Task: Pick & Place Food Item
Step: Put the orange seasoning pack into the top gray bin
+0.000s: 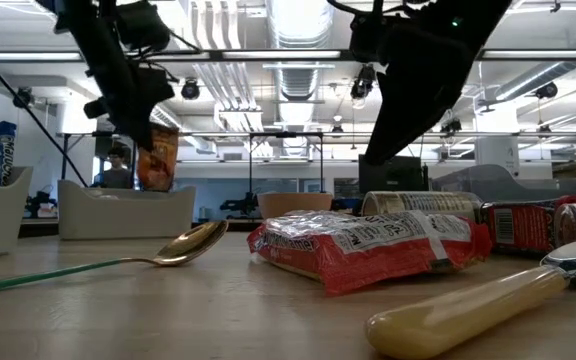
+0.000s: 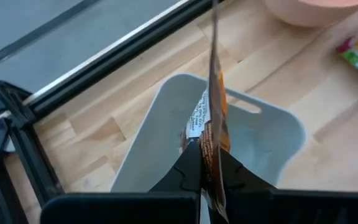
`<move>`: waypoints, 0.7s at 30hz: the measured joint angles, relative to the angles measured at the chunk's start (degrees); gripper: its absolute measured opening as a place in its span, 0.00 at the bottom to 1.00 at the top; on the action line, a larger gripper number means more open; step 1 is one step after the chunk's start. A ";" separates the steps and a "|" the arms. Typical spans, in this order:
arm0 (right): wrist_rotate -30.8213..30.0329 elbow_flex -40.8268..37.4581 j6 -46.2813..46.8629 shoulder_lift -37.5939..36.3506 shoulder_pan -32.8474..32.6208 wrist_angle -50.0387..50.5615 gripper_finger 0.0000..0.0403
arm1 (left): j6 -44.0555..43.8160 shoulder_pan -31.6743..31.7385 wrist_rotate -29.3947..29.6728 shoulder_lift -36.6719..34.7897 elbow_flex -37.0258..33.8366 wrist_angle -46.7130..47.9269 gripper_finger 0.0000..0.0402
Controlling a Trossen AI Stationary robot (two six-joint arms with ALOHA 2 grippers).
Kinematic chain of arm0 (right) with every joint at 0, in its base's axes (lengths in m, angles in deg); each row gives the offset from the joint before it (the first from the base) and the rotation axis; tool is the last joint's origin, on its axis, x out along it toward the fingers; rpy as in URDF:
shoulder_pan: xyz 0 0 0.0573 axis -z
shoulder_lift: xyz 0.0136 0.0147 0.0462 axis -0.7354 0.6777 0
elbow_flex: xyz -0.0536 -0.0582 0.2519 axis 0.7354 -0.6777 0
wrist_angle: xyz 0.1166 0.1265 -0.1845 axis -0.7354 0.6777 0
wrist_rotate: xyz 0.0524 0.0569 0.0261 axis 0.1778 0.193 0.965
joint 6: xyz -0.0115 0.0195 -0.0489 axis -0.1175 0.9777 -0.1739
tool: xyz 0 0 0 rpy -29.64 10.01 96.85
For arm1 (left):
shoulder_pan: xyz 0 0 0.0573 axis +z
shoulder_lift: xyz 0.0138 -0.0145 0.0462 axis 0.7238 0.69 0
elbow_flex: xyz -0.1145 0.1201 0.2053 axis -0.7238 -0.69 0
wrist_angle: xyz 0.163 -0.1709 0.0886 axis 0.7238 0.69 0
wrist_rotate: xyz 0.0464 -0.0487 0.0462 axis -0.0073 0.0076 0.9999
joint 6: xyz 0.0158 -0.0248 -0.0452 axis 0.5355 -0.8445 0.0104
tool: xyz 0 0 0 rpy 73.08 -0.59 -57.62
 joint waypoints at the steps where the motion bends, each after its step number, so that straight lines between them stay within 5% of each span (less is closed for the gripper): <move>1: 0.00 -0.04 0.00 0.00 0.00 0.00 0.70 | -0.44 0.00 0.41 -0.02 -0.87 -1.07 0.00; 21: -0.02 -0.13 -0.52 0.00 0.02 -0.06 0.70 | -10.18 -1.56 5.13 0.43 -11.02 -15.65 0.00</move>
